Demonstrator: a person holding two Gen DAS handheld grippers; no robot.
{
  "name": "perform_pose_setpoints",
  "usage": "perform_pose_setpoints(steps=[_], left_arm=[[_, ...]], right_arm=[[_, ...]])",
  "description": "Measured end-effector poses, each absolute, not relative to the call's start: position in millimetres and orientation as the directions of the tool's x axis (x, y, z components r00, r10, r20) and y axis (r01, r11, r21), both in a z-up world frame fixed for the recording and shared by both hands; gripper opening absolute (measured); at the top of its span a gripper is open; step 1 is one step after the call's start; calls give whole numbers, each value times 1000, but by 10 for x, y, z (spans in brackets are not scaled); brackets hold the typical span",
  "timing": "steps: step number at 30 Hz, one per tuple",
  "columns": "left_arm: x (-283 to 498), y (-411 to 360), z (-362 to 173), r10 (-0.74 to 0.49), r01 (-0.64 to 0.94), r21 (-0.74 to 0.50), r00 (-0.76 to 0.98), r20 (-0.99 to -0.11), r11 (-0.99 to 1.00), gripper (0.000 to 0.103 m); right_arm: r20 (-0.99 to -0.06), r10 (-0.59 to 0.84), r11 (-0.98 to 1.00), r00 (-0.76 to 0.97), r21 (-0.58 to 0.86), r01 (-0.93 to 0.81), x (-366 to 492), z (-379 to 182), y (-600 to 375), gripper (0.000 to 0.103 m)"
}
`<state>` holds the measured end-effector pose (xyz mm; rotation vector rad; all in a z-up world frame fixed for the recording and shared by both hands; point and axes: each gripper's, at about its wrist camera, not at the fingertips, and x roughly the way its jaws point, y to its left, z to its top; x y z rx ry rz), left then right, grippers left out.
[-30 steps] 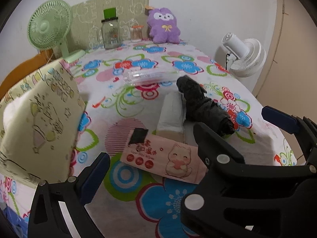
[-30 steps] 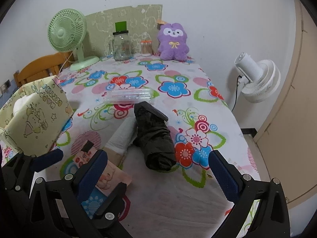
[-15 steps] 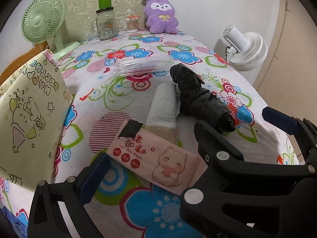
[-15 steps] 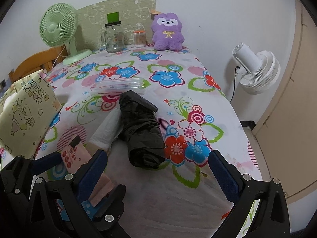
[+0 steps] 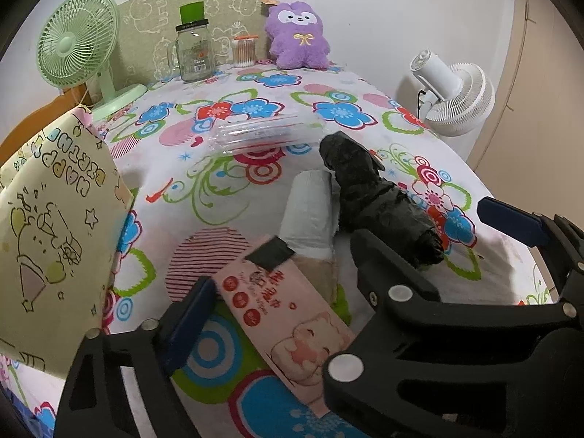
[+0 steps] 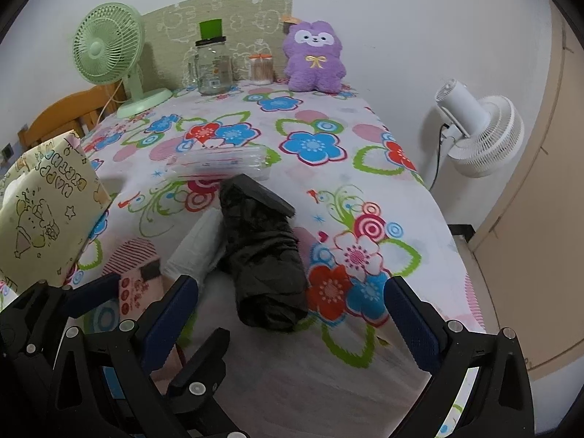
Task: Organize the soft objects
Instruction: 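Grasp the black wrapped object with the right gripper while the left grasps the pink wipes pack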
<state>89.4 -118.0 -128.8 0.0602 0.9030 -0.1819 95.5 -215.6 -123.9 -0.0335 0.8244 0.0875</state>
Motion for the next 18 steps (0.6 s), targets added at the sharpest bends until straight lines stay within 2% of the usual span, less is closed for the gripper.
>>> perform_pose_setpoints(steps=[4,9,13,15,17,18], left_arm=[[937,-1148,-1275,-139,189,-27,609,-781,982,75],[976,-1126,-1272,-148,201,-29,610,-778,979,72],[977,-1128,-1272,-149,204,-27,610,-779,979,72],[974,-1132,-1272,-147,202,-26,610,-779,979,72],[973,-1131,-1272,-145,201,-25,611,-778,979,72],[969,-1133,-1273,-142,200,-22,612,-778,980,73]], right_arm=[[-730,80,995,679,16,-100,1013,-1239,-2112,103],[-733,84,995,675,22,-100,1101,-1267,-2088,98],[-756,110,993,645,54,-106,1164,-1329,-2090,83],[-766,128,991,630,76,-109,1181,-1355,-2100,71],[-771,133,991,623,87,-104,1179,-1370,-2108,54],[-770,128,991,625,81,-104,1174,-1367,-2107,51]])
